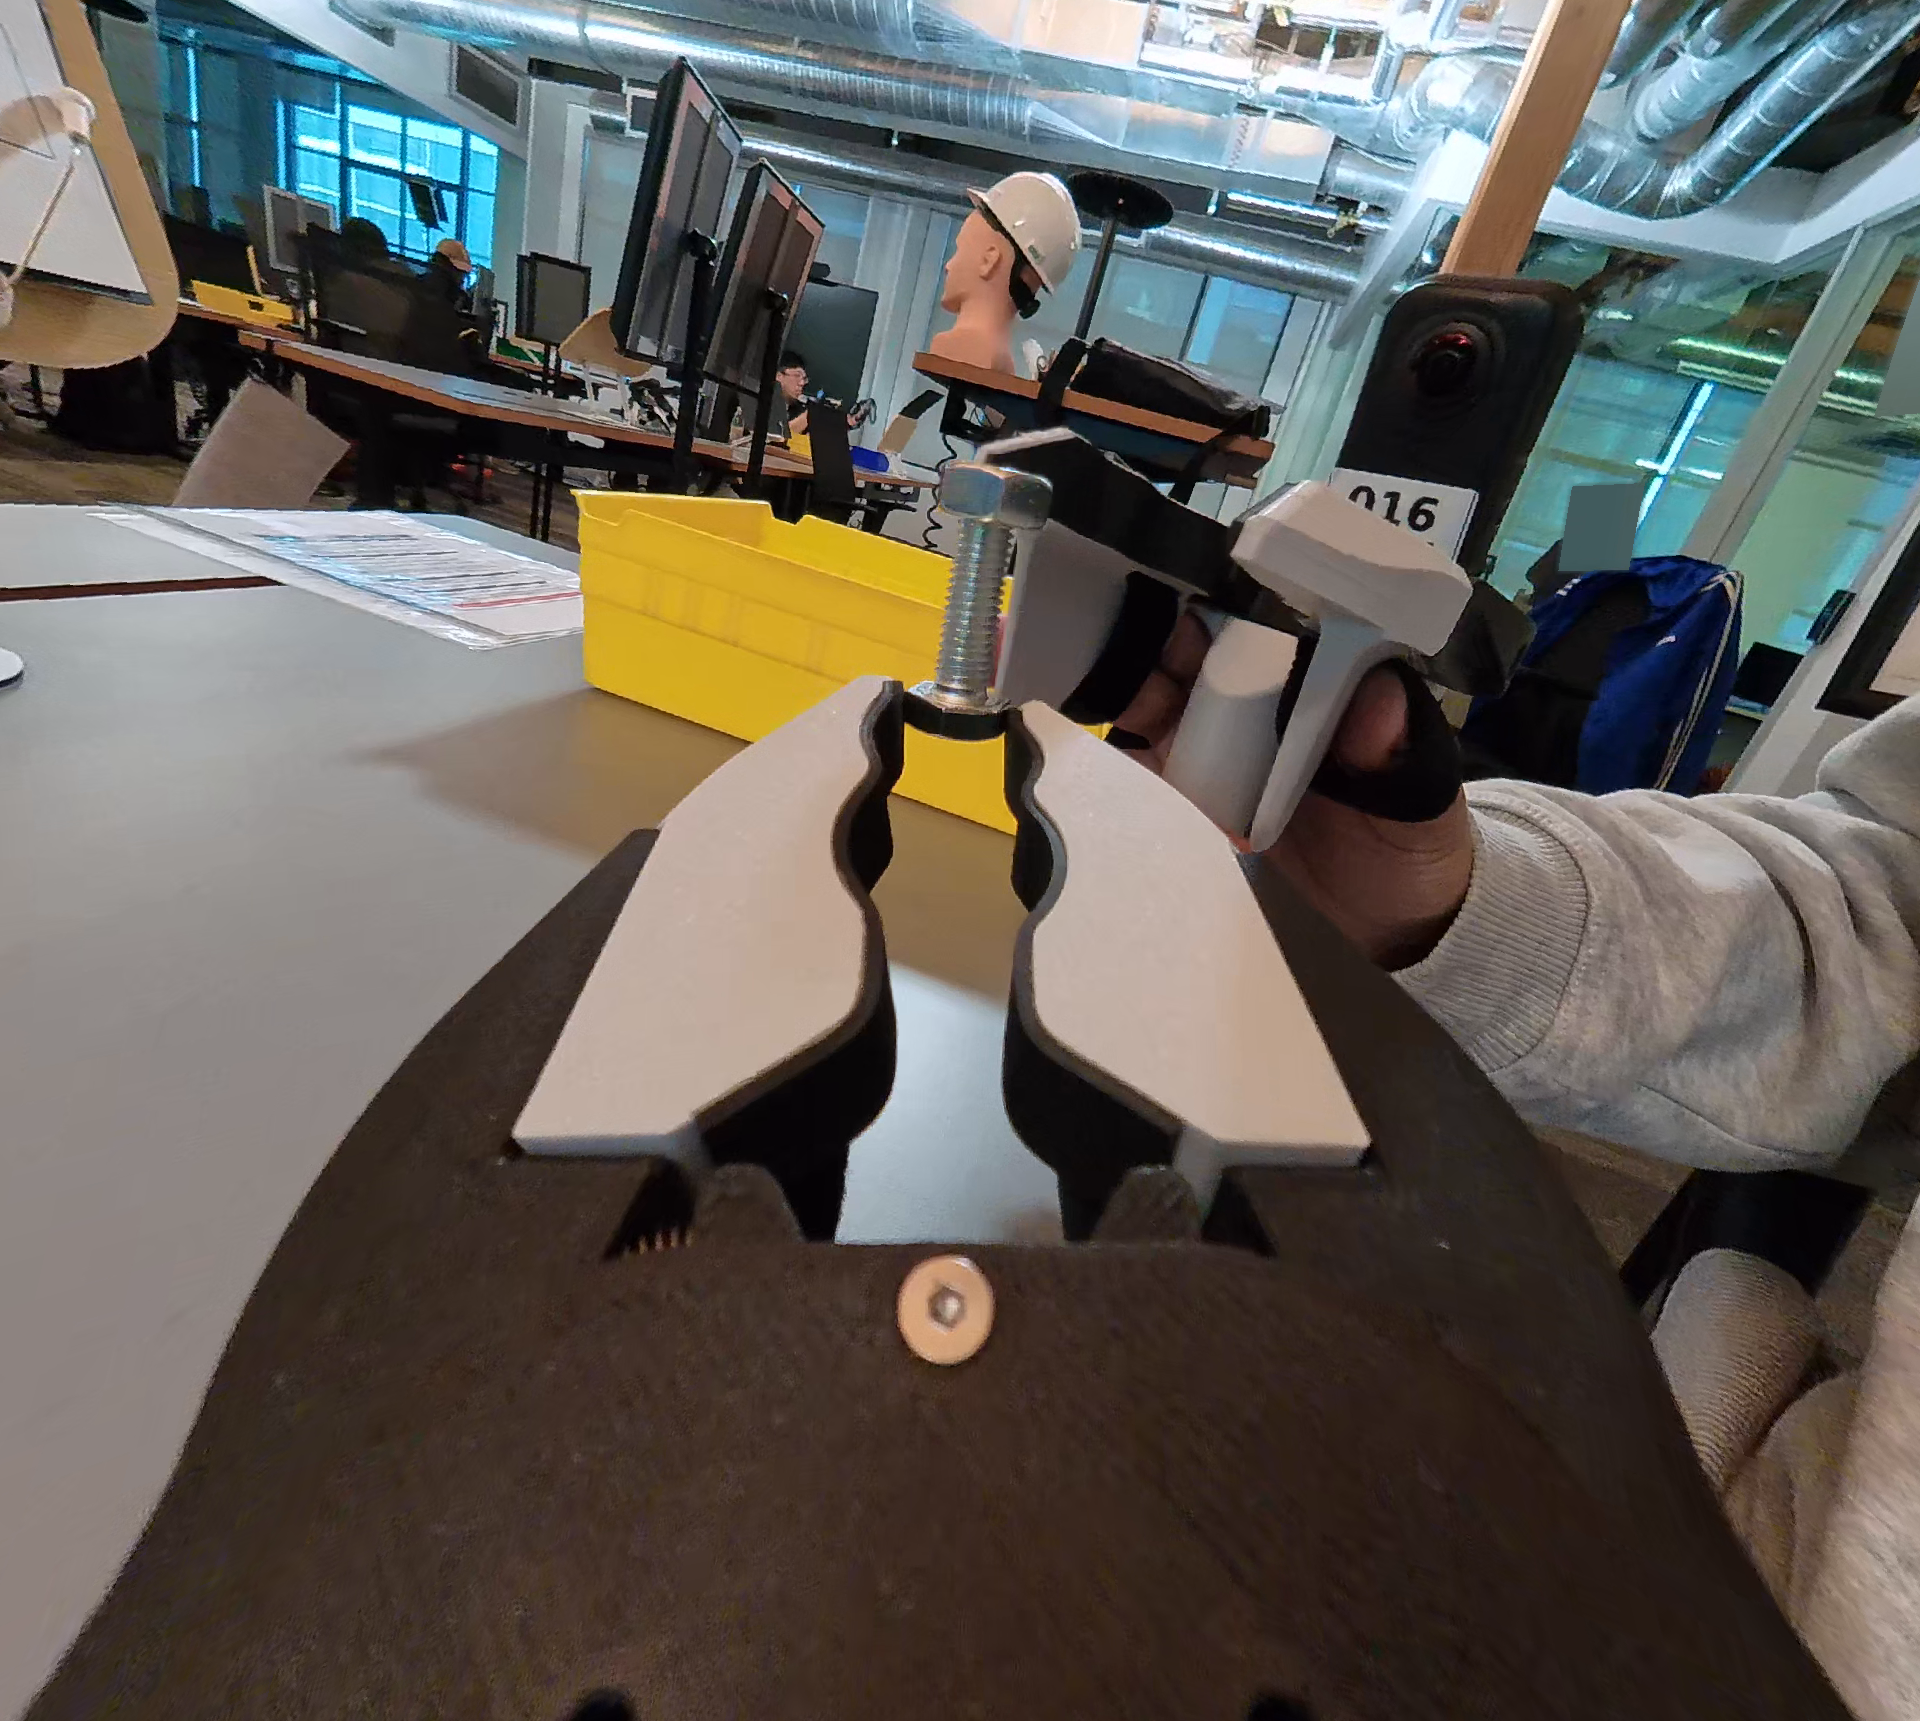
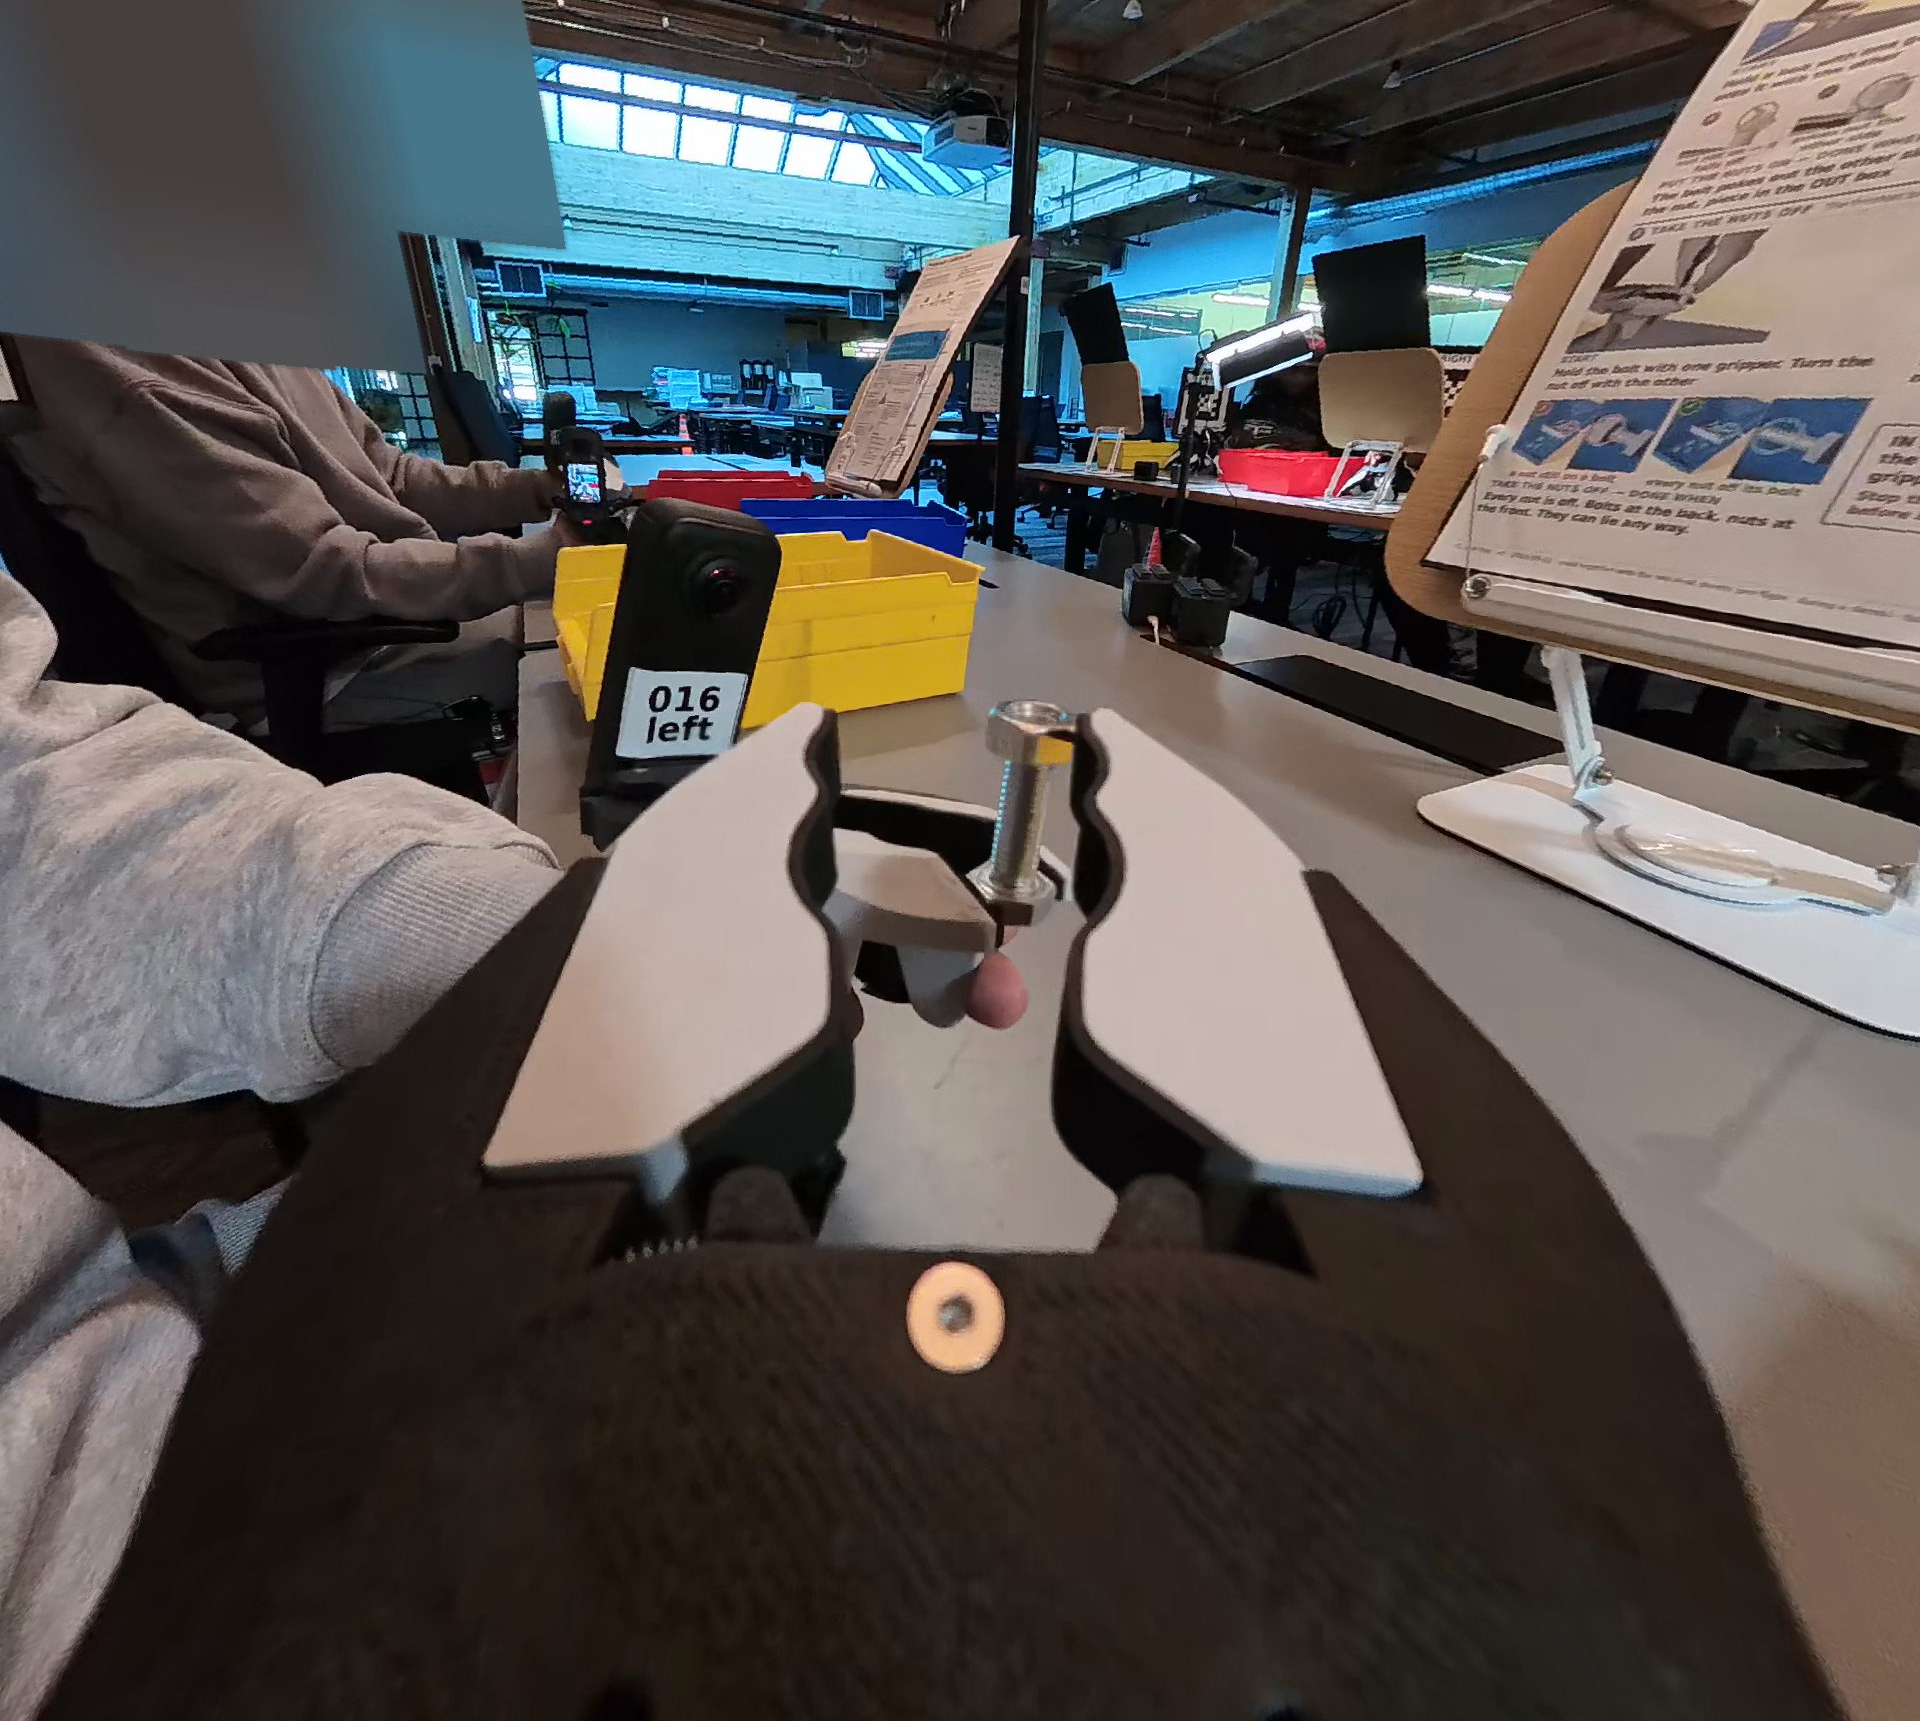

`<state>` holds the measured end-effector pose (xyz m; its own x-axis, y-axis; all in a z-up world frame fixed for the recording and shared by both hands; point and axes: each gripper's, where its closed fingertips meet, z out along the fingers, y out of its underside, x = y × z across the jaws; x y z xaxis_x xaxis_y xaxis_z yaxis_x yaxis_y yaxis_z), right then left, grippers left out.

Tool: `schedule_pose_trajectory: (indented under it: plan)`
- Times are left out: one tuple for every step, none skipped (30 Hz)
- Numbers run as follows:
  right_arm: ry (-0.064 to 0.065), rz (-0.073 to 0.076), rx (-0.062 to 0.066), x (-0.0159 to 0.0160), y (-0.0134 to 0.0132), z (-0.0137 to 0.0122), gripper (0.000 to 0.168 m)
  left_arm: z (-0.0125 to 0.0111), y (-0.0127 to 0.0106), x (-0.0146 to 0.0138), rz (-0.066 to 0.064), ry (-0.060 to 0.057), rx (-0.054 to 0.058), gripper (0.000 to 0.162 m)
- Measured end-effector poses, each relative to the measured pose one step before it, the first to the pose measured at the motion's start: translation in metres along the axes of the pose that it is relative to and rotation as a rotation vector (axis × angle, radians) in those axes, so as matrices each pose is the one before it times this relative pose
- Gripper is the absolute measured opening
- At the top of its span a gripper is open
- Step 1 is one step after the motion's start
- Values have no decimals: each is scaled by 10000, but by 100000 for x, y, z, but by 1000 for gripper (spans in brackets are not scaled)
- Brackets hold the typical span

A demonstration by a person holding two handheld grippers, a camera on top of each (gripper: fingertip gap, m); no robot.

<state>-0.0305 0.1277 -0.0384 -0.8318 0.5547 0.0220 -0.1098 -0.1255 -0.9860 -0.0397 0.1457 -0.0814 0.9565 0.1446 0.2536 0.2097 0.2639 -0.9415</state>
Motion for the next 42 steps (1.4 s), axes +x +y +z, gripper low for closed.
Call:
schedule_pose_trajectory:
  plan:
    - [9, -18, -18, 36, 15, -65, 38, -27, -56, -62, -42, -17, 28, 20]
    - [-8, -24, -16, 36, -11, -85, 33, -29, -82, -82, -61, -17, 46, 20]
    - [25, -7, 8, 63, -45, -81, 30, -30, -81, -65, -68, -9, 45, 20]
    - [64, -5, 43, 125, -92, -73, 30, -24, -35, -27, -52, 11, 19, 20]
    - [65, -5, 62, 126, -117, -60, 30, 0, 5, -19, -6, 4, -9, 20]
    - [36, 9, 48, 84, -95, -41, 30, 11, 31, 7, 30, -5, -19, 20]
    - [34, 16, 32, 75, -48, -21, 31, 22, 41, 57, 35, 10, -25, 20]
    - [29, 11, 22, 52, -18, 17, 33, 34, 58, 86, 41, 25, -32, 20]
    - [34, 3, 6, 49, 30, 40, 36, 35, 74, 78, 58, 20, -41, 20]
    - [26, -8, -6, 23, 61, 61, 39, 39, 78, 90, 69, 18, -47, 20]
    - [-8, -13, -22, -21, 85, 72, 41, 37, 64, 77, 62, 20, -42, 20]
    - [-43, -3, -43, -93, 104, 69, 42, 24, 36, 59, 39, 14, -23, 20]
    - [-44, -5, -49, -95, 99, 53, 42, 19, 9, 21, 19, -2, -11, 20]
    - [-37, -28, -23, -92, 45, 22, 40, -4, -5, -33, -4, -18, 7, 20]
    - [-56, -41, -17, -127, 22, 3, 38, -19, -33, -71, -25, -33, 19, 20]
    - [-48, -33, -38, -100, 31, -6, 34, -31, -43, -92, -37, -36, 26, 20]
    - [-60, -26, -45, -97, 25, -41, 29, -42, -60, -103, -40, -37, 34, 20]
    - [-65, -12, -27, -100, 12, -33, 25, -24, -58, -97, -43, -38, 29, 20]
    - [-10, 10, -7, -8, -13, -18, 23, -20, -22, -77, -29, -22, 14, 20]
    - [41, 5, 15, 63, -35, -26, 23, -17, -2, -30, -4, -14, 3, 20]
    - [56, -11, 39, 81, -72, -42, 23, 4, 5, 3, 9, -3, -7, 20]
    - [81, -21, 56, 118, -97, -44, 24, 16, 19, 36, 17, 9, -11, 20]
    - [106, -36, 74, 148, -111, -31, 27, 21, 30, 49, 19, 12, -15, 20]
    - [99, -40, 67, 155, -87, -4, 31, 17, 42, 42, 23, 11, -18, 20]
    - [76, -11, 23, 124, 4, 36, 35, 16, 22, 37, 11, 14, -15, 20]
    - [50, 18, -15, 84, 64, 56, 38, 16, 11, 8, 3, 6, -5, 20]
    - [9, 24, -18, 24, 116, 96, 42, -7, -5, -11, -3, -2, 0, 20]
    - [-31, 31, -24, -53, 125, 101, 45, -5, -2, -19, -11, -3, 3, 20]
    - [-50, 38, -46, -94, 165, 100, 48, -5, -7, -20, -10, -5, 1, 20]
    - [-57, 18, -43, -119, 135, 83, 49, -8, -6, -6, -2, -5, 3, 20]
    - [-53, -16, -37, -128, 101, 63, 49, 0, 0, 1, 4, 3, 0, 20]
    - [-53, -38, -40, -137, 72, 49, 49, 3, 5, 23, 8, 4, -6, 20]
    - [-64, -50, -30, -146, 34, 33, 48, 3, 13, 5, 8, -1, -6, 20]
    - [-51, -46, -11, -119, -8, -3, 46, 6, 9, -1, 4, 0, -5, 20]
    - [-51, -38, 4, -97, -46, -45, 41, -8, 0, -6, -4, -3, 6, 20]
    - [-69, -22, 0, -96, -65, -80, 35, -13, -26, -39, -16, -12, 17, 20]
    - [-78, 14, -50, -80, 10, -70, 28, -15, -38, -49, -34, -13, 20, 20]
    - [-23, 58, -97, 7, 82, -49, 24, -14, -21, -43, -28, -14, 11, 20]
    - [23, 40, -45, 69, 33, -21, 24, -9, -3, -34, 5, -15, -2, 20]
    - [23, 12, 21, 57, -30, -21, 24, -5, 0, 4, 19, -3, -4, 20]
    - [60, -2, 52, 84, -69, -44, 24, 20, 14, 30, 11, 9, -9, 20]
    - [72, -29, 65, 89, -99, -42, 25, 11, 29, 41, 16, 13, -18, 20]
